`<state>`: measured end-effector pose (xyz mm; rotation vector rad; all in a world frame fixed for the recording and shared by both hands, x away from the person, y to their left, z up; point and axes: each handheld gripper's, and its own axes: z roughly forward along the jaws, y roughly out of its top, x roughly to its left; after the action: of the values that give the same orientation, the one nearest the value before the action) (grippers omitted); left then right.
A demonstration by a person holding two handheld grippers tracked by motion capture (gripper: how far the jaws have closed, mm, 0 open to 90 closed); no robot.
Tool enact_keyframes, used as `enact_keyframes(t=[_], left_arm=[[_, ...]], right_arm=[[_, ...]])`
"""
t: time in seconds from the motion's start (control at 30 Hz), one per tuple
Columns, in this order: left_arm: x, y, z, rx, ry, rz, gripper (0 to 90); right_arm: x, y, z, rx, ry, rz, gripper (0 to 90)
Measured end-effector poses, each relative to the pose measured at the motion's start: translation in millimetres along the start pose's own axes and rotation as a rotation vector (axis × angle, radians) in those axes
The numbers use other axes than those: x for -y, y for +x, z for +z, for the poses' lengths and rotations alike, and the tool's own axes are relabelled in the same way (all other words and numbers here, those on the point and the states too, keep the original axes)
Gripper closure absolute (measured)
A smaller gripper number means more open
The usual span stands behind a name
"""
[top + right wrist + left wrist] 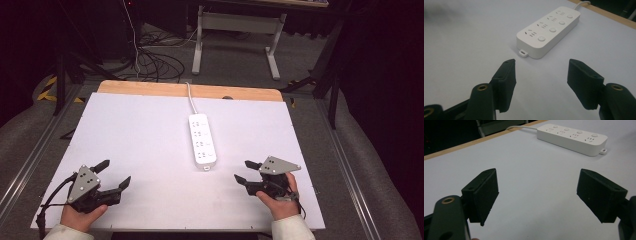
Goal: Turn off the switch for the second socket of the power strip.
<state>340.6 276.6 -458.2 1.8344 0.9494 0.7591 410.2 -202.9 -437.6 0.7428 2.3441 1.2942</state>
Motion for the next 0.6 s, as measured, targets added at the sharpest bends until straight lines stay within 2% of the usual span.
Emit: enact_keyframes(t=[0.23, 0.6], left_arm=[[0.0, -0.4, 0.1, -0.005, 0.0, 0.007, 18.2], [-0.2, -1.2, 0.3, -0.008, 0.004, 0.023, 18.2]], right_arm=[[-16.4, -5.7, 5.0, -0.042, 0.013, 0.007, 45.6], [-45.3, -9.8, 14.3, -0.052, 0.015, -0.033, 50.4]])
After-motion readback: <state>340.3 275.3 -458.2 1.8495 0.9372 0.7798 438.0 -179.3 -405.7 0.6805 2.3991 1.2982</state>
